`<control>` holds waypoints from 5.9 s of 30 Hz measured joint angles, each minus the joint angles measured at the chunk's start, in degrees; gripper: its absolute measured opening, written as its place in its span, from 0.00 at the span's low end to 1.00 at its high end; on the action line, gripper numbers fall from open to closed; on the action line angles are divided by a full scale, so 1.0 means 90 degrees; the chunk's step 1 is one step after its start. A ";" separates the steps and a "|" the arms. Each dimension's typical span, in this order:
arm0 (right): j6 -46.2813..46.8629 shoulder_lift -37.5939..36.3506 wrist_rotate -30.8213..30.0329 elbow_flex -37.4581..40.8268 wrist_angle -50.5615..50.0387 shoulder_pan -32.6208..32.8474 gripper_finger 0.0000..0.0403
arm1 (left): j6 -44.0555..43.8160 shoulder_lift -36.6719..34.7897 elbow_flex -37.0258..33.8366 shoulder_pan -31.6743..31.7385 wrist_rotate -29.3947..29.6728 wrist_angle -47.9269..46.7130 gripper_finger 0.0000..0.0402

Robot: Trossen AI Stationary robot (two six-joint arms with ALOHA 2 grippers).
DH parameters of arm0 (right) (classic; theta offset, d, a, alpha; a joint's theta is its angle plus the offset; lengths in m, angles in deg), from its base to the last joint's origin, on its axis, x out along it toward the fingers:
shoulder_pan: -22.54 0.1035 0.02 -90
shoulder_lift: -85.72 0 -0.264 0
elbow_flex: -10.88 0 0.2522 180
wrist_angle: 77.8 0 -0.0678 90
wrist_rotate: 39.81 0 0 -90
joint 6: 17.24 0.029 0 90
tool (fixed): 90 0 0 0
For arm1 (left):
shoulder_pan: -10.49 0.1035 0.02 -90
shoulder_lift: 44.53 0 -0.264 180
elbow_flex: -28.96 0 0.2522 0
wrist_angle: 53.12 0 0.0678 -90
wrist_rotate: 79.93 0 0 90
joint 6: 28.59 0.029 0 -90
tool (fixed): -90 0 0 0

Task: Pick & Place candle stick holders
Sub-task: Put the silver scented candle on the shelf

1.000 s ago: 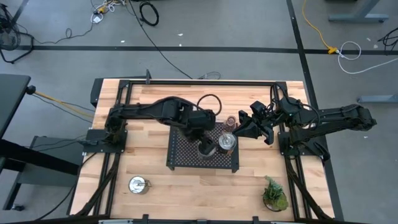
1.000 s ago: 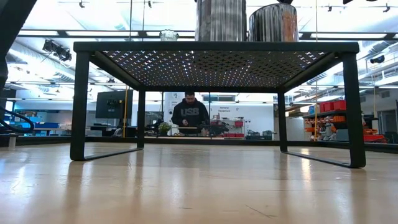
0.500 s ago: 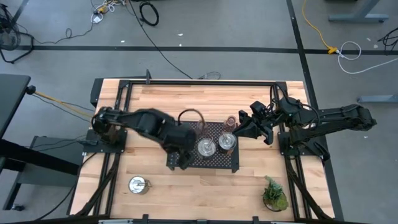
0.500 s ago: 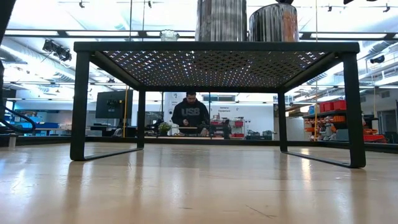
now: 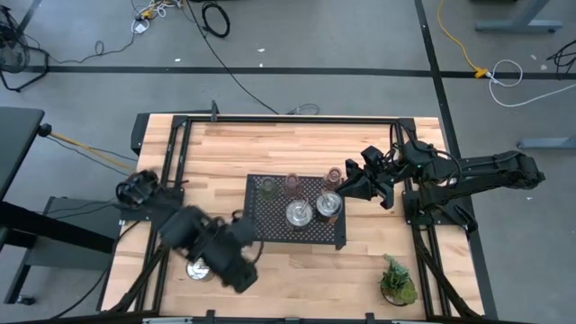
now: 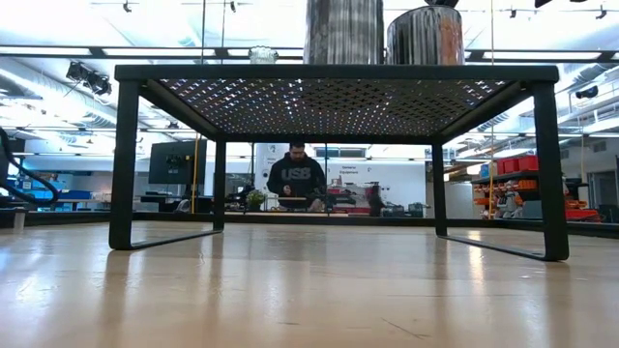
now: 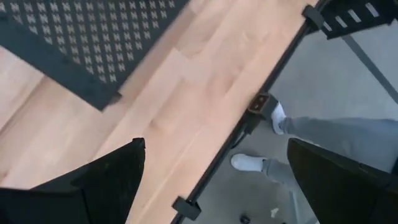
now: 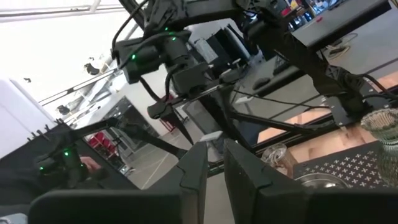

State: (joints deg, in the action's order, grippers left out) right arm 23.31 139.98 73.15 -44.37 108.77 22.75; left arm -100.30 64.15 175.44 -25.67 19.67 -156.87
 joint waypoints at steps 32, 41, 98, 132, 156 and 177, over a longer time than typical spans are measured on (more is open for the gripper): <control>0.0253 0.0000 -0.0293 0.0000 -0.0030 -0.0002 0.13 | -0.2282 -0.0665 -0.3339 -0.1467 -0.0922 0.1302 0.98; 0.0236 -0.0001 -0.0440 0.0000 -0.0030 -0.0002 0.13 | -0.1960 -0.0665 -0.3339 -0.1459 -0.0406 0.2307 0.98; 0.0526 -0.0002 -0.1064 0.0000 -0.0030 0.0000 0.13 | -0.3517 -0.1810 -0.7038 -0.2081 -0.1183 0.2967 0.98; 0.0368 -0.0002 -0.1168 0.0000 -0.0091 -0.0002 0.13 | -0.2959 -0.2064 -0.7123 -0.1875 -0.0915 0.2780 0.98; 0.0212 -0.0002 -0.1168 0.0000 -0.0132 -0.0002 0.13 | -0.1905 -0.2062 -0.7123 -0.1875 -0.1309 0.2707 0.98; 0.0191 -0.0002 -0.1168 0.0000 -0.0132 0.0000 0.13 | -0.1996 -0.2062 -0.7118 -0.1751 -0.1206 0.2850 1.00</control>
State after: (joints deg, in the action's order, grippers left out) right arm 25.02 139.96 62.63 -44.37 107.58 22.75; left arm -118.26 45.59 111.38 -41.43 8.81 -131.22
